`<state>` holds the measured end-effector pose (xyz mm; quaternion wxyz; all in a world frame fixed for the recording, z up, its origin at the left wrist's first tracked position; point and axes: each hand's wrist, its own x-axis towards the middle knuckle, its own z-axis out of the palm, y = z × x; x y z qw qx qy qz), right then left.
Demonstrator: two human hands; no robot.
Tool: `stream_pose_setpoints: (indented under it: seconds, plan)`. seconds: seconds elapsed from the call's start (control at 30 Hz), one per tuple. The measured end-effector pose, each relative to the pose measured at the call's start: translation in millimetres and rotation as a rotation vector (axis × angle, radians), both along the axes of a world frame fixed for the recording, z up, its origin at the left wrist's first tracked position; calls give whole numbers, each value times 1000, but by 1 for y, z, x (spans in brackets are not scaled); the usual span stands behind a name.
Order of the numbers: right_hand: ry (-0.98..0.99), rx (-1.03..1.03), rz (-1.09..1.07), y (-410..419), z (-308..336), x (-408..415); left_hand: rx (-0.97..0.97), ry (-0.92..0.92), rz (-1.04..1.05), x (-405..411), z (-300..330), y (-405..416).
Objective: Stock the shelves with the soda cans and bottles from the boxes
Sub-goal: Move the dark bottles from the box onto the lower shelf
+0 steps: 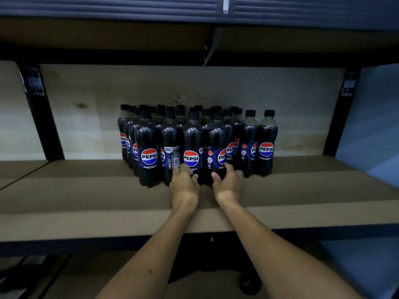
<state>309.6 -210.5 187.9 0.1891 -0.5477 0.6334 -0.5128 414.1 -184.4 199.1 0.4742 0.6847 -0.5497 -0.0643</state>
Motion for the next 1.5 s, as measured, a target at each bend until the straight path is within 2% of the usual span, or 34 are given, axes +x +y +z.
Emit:
stream_pose_setpoints:
  seconds: [0.2,0.47,0.6,0.8,0.9,1.03,1.1,1.17,1.23,1.3,1.37,1.5]
  plan:
    - [-154,21,6,-5,-6,2,51,100,-17,5,-7,-7]
    - [-75,32,71,-2,-10,-3,86,174,-89,6,-10,0]
    - [-32,63,93,6,-7,-4,159,146,-145,7,-10,9]
    - [76,140,146,29,-8,-8,249,22,-210,15,-14,26]
    - [157,143,146,48,-6,-12,256,-131,-251,20,-16,41]
    - [236,23,176,90,-8,-13,283,-399,-209,20,-25,78]
    - [235,-68,198,117,-16,-14,186,-515,-188,22,-36,103]
    - [187,-197,226,145,-29,-16,9,-543,-258,29,-51,127]
    - [163,-266,224,170,-50,-23,-60,-605,-315,41,-71,148]
    - [194,-210,219,191,-78,-31,-38,-576,-347,53,-89,172]
    - [226,-60,216,209,-111,-42,36,-478,-333,64,-106,198]
    - [340,280,194,235,-168,-66,321,-301,-137,94,-147,247]
